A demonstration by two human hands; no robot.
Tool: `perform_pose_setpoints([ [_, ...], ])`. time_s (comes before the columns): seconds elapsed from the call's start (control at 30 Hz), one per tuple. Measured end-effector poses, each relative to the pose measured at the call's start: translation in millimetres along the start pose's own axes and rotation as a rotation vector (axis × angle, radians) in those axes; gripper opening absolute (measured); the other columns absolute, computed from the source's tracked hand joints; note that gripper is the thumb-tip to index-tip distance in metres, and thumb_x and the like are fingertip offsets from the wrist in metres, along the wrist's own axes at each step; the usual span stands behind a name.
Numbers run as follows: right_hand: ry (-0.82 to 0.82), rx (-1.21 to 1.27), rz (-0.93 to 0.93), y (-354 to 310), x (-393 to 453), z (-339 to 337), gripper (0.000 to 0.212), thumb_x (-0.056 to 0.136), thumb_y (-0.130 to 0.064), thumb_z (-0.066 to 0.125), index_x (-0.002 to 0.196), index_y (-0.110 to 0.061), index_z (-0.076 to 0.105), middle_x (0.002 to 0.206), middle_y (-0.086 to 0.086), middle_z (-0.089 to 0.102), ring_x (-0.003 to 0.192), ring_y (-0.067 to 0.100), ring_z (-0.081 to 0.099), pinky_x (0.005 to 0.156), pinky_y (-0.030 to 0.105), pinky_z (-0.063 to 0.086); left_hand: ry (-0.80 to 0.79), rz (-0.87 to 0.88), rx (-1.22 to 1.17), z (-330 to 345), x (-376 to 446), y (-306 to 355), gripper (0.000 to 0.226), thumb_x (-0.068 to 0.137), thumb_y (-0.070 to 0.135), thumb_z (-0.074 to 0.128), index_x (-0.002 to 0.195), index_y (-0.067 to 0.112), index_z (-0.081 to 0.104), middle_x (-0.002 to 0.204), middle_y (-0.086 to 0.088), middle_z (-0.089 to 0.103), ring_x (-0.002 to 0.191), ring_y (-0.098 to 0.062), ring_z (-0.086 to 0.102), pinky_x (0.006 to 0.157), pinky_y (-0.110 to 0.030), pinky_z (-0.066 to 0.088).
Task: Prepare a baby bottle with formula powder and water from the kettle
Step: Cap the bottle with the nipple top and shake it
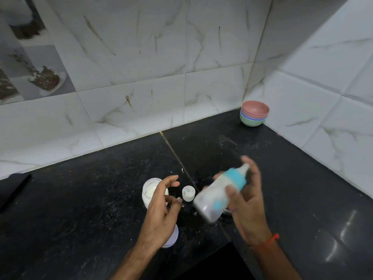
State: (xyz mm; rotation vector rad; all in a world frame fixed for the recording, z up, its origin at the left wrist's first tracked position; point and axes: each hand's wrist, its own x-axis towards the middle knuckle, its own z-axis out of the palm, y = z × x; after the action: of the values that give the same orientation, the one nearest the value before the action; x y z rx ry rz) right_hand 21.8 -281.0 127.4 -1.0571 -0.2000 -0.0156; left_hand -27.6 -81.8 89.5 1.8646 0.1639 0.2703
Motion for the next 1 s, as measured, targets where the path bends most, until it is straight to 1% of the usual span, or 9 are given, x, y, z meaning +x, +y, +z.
perform_pose_setpoints([
  [0.03, -0.121, -0.063, 0.022, 1.8, -4.0, -0.7, 0.090, 0.068, -0.031, 0.095, 0.142, -0.038, 0.045, 0.113, 0.027, 0.071, 0.102, 0.053, 0.068, 0.088, 0.063, 0.058, -0.002, 0.012, 0.003, 0.6, 0.9, 0.4, 0.061, 0.098, 0.001, 0.064, 0.133, 0.049, 0.051, 0.126, 0.024, 0.060, 0.086, -0.010, 0.063, 0.069, -0.017, 0.050],
  [0.1, -0.076, 0.002, -0.018, -2.1, -2.9, -2.8, 0.092, 0.069, -0.028, 0.095, 0.146, -0.032, 0.043, 0.112, 0.029, 0.070, 0.100, 0.054, 0.068, 0.088, 0.066, 0.057, -0.007, 0.036, 0.005, 1.5, 2.2, 2.2, 0.058, 0.098, 0.002, 0.065, 0.135, 0.045, 0.052, 0.127, 0.019, 0.062, 0.085, -0.011, 0.063, 0.068, -0.015, 0.049],
  [0.23, 0.237, 0.142, -0.095, -8.6, 10.8, -9.0, 0.083, 0.083, -0.035, 0.082, 0.150, -0.032, 0.033, 0.108, 0.013, 0.076, 0.098, 0.026, 0.073, 0.081, 0.039, 0.063, 0.007, 0.014, -0.035, 5.4, 3.4, 2.0, 0.052, 0.098, 0.003, 0.066, 0.135, 0.038, 0.055, 0.125, 0.014, 0.063, 0.084, -0.013, 0.063, 0.067, -0.013, 0.049],
  [0.37, -0.144, -0.132, -0.013, -1.2, -2.6, -7.6, 0.090, 0.071, -0.029, 0.093, 0.145, -0.036, 0.043, 0.115, 0.029, 0.071, 0.105, 0.052, 0.068, 0.091, 0.062, 0.056, -0.027, 0.028, -0.026, 10.2, 2.8, 3.0, 0.053, 0.098, 0.004, 0.066, 0.133, 0.042, 0.054, 0.122, 0.021, 0.063, 0.084, -0.012, 0.065, 0.068, -0.014, 0.050],
  [0.5, 0.269, 0.142, -0.133, -9.3, 13.3, -14.3, 0.073, 0.094, -0.029, 0.070, 0.154, -0.030, 0.028, 0.108, 0.009, 0.077, 0.098, 0.024, 0.073, 0.079, 0.043, 0.062, -0.001, 0.016, -0.051, 9.2, 5.5, 3.5, 0.050, 0.098, 0.003, 0.065, 0.132, 0.039, 0.057, 0.120, 0.023, 0.064, 0.083, -0.015, 0.064, 0.067, -0.016, 0.051],
  [0.67, -0.131, -0.152, -0.026, -1.2, -2.4, -13.8, 0.091, 0.072, -0.030, 0.093, 0.147, -0.033, 0.042, 0.115, 0.026, 0.071, 0.105, 0.052, 0.068, 0.091, 0.064, 0.056, -0.014, 0.021, -0.021, 7.4, 7.3, 5.9, 0.049, 0.099, 0.006, 0.065, 0.131, 0.041, 0.057, 0.119, 0.027, 0.063, 0.083, -0.015, 0.066, 0.068, -0.018, 0.052],
  [0.8, 0.261, 0.144, -0.109, -6.4, 11.8, -21.5, 0.079, 0.086, -0.037, 0.080, 0.150, -0.033, 0.034, 0.111, 0.012, 0.075, 0.101, 0.026, 0.071, 0.084, 0.045, 0.061, 0.009, 0.004, -0.052, 7.3, 10.1, 7.2, 0.045, 0.099, 0.006, 0.065, 0.132, 0.036, 0.059, 0.118, 0.019, 0.066, 0.083, -0.014, 0.067, 0.068, -0.017, 0.054],
  [0.93, -0.210, -0.288, 0.030, -0.1, -4.5, -19.6, 0.090, 0.072, -0.029, 0.092, 0.146, -0.040, 0.043, 0.118, 0.025, 0.071, 0.105, 0.046, 0.070, 0.090, 0.059, 0.058, -0.012, 0.006, -0.027, 8.3, 8.8, 8.1, 0.045, 0.099, 0.008, 0.066, 0.131, 0.040, 0.059, 0.118, 0.021, 0.066, 0.083, -0.015, 0.066, 0.068, -0.017, 0.052],
  [1.0, -0.067, -0.118, -0.057, -1.8, 1.0, -21.3, 0.081, 0.081, -0.023, 0.085, 0.148, -0.031, 0.041, 0.115, 0.024, 0.072, 0.101, 0.040, 0.072, 0.086, 0.055, 0.061, -0.013, 0.010, -0.026, 7.8, 9.1, 7.9, 0.045, 0.100, 0.008, 0.065, 0.132, 0.039, 0.059, 0.118, 0.023, 0.066, 0.083, -0.015, 0.065, 0.068, -0.017, 0.053],
])
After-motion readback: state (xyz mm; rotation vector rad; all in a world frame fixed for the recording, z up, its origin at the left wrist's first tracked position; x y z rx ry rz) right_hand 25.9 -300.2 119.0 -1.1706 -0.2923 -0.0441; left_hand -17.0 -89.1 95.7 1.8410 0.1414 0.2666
